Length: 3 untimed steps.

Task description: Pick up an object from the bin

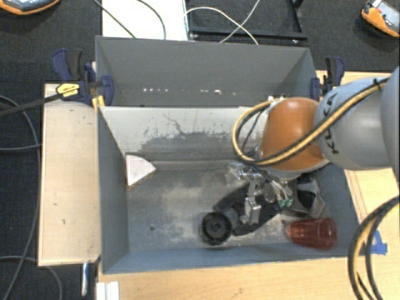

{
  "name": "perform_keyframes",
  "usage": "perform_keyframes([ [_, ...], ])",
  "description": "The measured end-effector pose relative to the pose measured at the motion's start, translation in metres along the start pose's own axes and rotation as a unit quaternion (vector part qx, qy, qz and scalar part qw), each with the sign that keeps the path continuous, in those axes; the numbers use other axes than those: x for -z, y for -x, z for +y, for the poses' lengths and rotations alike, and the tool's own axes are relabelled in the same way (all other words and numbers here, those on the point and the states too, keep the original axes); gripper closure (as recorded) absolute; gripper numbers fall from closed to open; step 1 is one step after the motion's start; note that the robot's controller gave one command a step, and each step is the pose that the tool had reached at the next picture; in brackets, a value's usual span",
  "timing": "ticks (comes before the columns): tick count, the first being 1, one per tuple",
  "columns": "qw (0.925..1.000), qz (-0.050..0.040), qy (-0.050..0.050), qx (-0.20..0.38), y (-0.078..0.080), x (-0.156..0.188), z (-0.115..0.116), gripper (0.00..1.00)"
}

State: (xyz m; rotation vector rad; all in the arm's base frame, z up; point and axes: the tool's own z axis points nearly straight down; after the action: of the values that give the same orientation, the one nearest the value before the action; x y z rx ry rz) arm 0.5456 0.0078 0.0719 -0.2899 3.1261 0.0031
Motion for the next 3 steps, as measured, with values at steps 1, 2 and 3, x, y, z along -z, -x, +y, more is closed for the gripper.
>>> perform_keyframes([
  [1, 0.9799, 0.0009, 0.0, -0.2, -0.0015, 0.0, -0.0202, 1.0],
  [2, 0.9799, 0.0009, 0.0, -0.2, -0.0015, 0.0, -0.0202, 1.0],
  [3, 0.9799, 0.0007, 0.0, -0.2, -0.0014, 0.0005, -0.0201, 1.0],
])
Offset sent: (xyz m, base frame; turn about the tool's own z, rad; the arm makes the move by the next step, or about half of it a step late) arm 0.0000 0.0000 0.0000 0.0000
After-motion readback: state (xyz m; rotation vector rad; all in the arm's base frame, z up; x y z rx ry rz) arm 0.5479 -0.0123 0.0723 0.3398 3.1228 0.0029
